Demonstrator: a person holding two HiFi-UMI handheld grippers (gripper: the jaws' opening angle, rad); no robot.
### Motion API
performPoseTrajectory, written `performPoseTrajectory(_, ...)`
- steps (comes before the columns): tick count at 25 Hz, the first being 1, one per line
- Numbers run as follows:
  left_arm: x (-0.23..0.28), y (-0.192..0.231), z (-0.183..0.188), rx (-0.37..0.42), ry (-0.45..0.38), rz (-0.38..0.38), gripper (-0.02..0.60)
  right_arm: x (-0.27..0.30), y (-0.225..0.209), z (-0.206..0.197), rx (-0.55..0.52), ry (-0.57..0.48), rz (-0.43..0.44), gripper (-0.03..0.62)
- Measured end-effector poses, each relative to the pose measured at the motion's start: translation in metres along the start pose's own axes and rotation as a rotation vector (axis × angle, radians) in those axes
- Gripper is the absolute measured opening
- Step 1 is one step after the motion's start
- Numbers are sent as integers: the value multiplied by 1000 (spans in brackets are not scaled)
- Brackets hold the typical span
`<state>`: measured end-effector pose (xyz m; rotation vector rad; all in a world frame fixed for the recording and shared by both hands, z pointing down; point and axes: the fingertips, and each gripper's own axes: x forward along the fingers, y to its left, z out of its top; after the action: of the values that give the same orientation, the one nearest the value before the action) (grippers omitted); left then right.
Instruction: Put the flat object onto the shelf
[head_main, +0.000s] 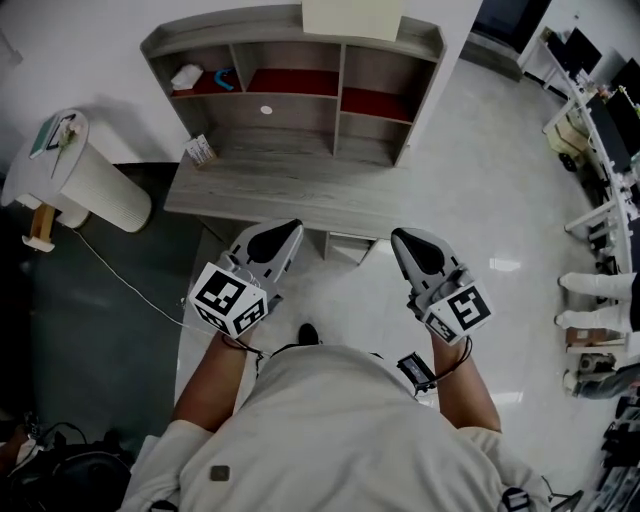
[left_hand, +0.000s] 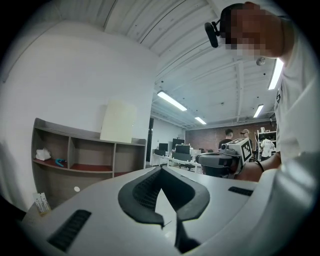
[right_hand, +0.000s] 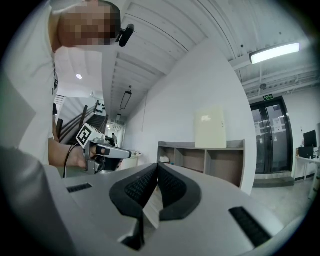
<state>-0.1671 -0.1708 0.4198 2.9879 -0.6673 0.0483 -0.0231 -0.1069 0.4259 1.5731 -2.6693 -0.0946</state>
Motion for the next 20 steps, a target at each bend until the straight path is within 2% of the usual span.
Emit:
performPoseTrajectory(9, 6, -96, -23, -2, 9, 1, 15, -99, 5, -28, 18, 36, 13, 20)
performPoseTrajectory(14, -2, -147, -27, 10, -19, 12, 15, -154, 13, -42, 7, 63, 22, 20)
performPoseTrajectory(20, -15, -204, -41, 10, -6, 3, 15, -215, 28, -52, 14, 65, 8, 20)
